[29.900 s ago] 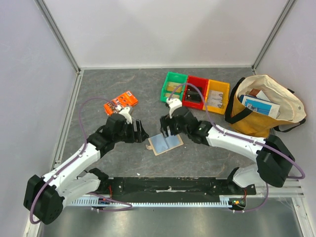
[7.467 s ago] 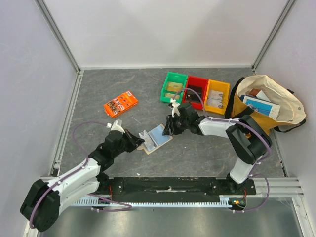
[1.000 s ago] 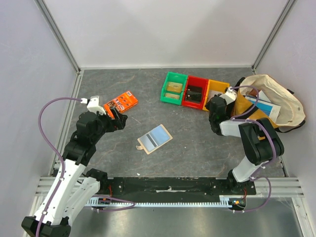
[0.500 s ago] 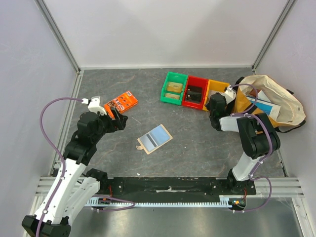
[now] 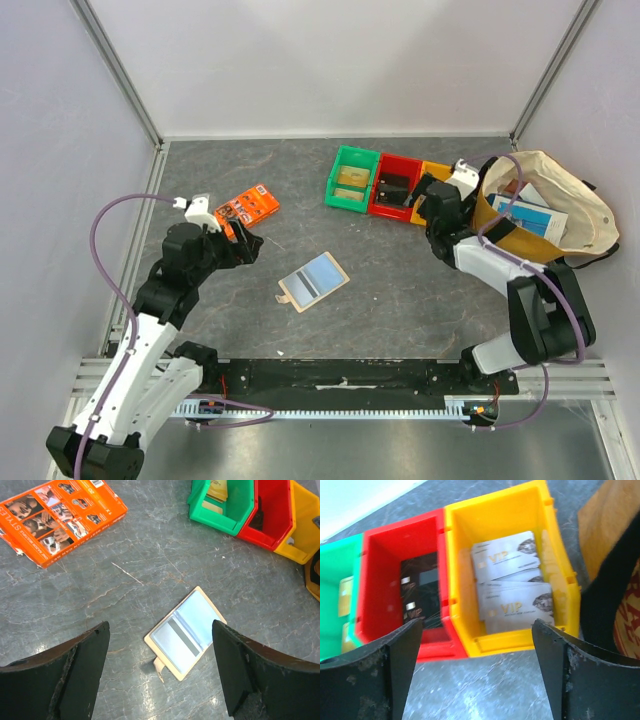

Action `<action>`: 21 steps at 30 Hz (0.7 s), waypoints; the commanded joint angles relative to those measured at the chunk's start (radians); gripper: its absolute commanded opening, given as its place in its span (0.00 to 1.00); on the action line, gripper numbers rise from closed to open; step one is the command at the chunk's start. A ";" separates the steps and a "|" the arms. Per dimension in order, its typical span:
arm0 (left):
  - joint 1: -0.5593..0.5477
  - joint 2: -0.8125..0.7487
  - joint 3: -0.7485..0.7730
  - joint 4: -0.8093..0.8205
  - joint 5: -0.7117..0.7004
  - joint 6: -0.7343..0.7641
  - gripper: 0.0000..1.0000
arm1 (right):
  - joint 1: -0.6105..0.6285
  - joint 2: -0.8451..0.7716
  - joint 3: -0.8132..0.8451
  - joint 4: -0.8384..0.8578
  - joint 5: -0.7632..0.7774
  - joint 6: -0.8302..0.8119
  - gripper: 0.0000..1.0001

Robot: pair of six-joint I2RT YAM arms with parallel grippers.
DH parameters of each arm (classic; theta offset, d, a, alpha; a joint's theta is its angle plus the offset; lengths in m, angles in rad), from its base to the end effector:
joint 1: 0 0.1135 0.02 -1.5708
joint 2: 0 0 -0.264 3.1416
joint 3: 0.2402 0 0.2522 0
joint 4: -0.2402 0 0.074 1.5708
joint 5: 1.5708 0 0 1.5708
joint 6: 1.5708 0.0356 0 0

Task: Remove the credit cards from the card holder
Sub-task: Place the credit card in the storage box.

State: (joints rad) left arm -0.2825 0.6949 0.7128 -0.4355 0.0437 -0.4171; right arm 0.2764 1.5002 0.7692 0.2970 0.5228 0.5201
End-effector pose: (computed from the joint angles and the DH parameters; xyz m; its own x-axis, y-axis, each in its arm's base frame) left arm 0.1544 -0.0464 0.3025 -0.4845 -0.2808 -0.8285 0.1319 0.9128 -0.3865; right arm 0.3117 0.0699 0.2139 -0.2520 0.3761 -0.8917 0.3741 0.8876 0.2687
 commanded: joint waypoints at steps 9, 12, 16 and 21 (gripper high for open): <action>0.006 0.107 -0.021 0.029 0.148 -0.014 0.88 | 0.197 -0.207 0.028 -0.122 -0.245 -0.155 0.98; 0.005 0.141 -0.041 0.046 0.211 -0.051 0.85 | 0.236 -0.215 0.012 -0.127 -0.323 -0.141 0.98; -0.006 0.155 -0.114 0.104 0.252 -0.127 0.81 | 0.320 -0.209 -0.021 -0.099 -0.417 -0.144 0.98; -0.067 0.149 -0.223 0.176 0.211 -0.218 0.80 | 0.457 -0.156 -0.025 -0.098 -0.454 -0.166 0.98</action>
State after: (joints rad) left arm -0.3065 0.8509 0.5537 -0.3546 0.2451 -0.5293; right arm 0.6498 1.3178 0.7570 0.1886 0.1368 0.3908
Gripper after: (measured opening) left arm 0.808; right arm 0.982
